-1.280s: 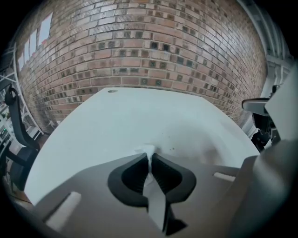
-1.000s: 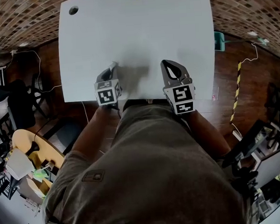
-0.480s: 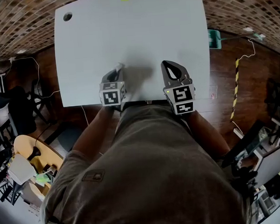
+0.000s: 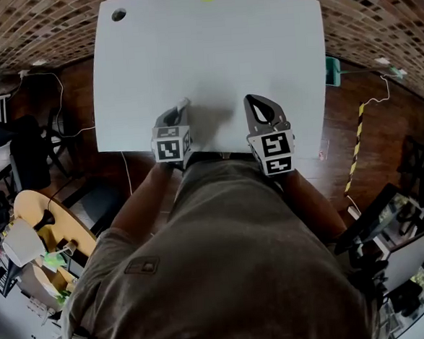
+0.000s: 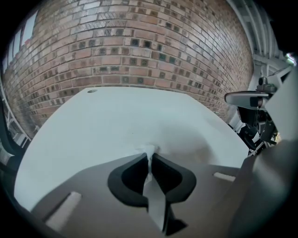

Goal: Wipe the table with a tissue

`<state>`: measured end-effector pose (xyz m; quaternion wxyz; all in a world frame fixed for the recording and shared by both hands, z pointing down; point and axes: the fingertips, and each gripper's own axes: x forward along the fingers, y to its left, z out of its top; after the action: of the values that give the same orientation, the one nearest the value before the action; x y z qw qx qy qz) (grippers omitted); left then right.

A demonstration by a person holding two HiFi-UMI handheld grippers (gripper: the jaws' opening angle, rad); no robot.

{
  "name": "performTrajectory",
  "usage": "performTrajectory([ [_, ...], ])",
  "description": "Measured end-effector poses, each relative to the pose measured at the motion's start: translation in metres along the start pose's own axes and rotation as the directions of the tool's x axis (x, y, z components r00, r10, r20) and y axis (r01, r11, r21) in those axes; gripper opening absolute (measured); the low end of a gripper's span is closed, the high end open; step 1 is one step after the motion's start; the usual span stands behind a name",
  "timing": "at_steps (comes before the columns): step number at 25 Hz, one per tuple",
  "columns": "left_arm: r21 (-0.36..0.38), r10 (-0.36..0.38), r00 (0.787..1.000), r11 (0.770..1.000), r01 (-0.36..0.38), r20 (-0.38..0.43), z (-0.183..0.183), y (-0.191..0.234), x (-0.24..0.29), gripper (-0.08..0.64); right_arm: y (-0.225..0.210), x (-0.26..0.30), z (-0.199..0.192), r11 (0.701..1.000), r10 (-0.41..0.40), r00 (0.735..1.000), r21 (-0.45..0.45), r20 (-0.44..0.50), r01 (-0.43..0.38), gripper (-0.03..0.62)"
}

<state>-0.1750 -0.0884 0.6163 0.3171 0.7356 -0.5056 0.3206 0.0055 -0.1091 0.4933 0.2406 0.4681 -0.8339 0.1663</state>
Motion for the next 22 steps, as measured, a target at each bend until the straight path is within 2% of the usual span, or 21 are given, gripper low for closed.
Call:
performTrajectory([
  [7, -0.050, 0.076, 0.997, 0.996, -0.075, 0.014, 0.000, 0.033, -0.013, 0.024, 0.016, 0.013, 0.007, 0.999, 0.038, 0.999, -0.020, -0.004, -0.038, 0.014],
  [13, -0.113, 0.145, 0.988, 0.984, -0.139, 0.046, 0.006, 0.070, -0.015, 0.023, 0.016, 0.020, 0.007, 0.999, 0.034, 0.999, -0.020, -0.017, -0.035, 0.014],
  [22, -0.124, 0.169, 0.985, 0.979, -0.163, 0.039, 0.014, 0.084, -0.008, 0.023, 0.006, 0.021, 0.006, 1.000, 0.005, 1.000, 0.000, -0.024, -0.005, 0.014],
])
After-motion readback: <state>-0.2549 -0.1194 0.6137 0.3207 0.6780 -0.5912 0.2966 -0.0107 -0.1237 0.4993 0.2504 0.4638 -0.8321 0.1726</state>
